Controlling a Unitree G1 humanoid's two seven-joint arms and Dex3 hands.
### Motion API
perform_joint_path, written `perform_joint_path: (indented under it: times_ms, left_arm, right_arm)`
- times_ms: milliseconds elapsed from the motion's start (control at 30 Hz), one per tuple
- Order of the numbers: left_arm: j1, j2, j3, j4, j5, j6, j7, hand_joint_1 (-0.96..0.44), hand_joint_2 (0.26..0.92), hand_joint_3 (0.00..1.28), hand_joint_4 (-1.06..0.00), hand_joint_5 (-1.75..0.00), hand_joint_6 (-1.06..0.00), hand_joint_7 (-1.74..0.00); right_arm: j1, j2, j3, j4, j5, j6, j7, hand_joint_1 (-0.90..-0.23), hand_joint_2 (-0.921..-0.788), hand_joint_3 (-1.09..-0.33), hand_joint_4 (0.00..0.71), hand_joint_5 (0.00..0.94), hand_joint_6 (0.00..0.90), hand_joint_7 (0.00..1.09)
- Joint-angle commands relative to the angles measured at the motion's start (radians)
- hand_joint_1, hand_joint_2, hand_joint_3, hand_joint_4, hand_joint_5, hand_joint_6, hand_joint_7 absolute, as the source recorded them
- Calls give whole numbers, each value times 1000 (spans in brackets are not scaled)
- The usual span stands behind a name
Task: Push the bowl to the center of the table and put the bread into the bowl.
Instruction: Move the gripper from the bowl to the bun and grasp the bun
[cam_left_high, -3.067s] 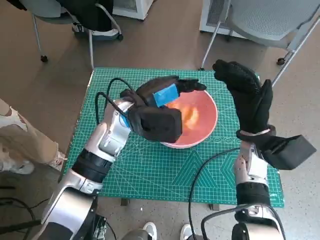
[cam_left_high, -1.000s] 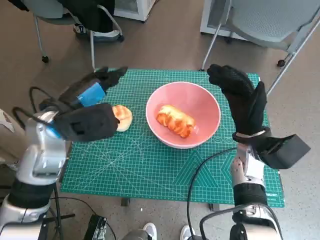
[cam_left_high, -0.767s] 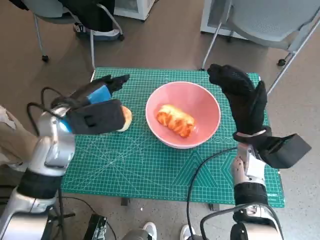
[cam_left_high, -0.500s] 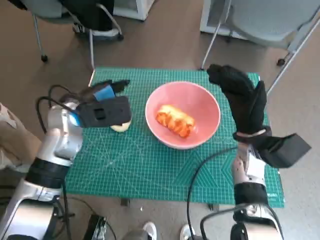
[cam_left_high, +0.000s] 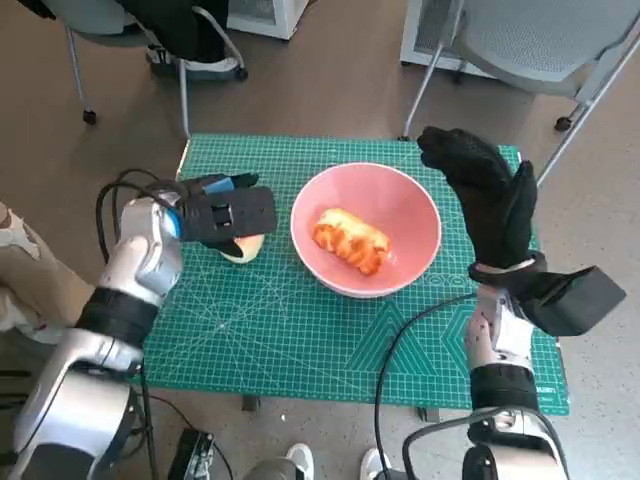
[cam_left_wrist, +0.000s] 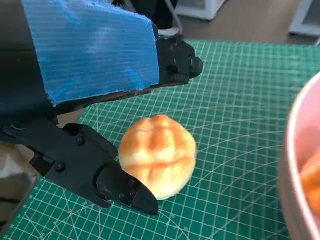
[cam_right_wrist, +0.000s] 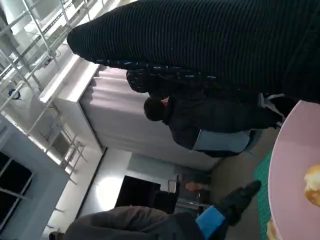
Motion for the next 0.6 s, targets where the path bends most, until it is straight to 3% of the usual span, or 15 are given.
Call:
perform_joint_path:
  times_ms: [33,600]
  left_arm:
    - [-53,-28,-21,73,14,-10,17,-432,684,1,1,1,-139,-4]
    - [-106,-92,-68,232,17,-7,23,-389,690,3,1,1,-142,-3]
  right_arm:
    - [22,-7,-4,5,7,11,2,-662,-921,-755,228,0,84,508]
    - [32,-15,-3,-12,6,16,0,-664,-921,-755,228,0,84,509]
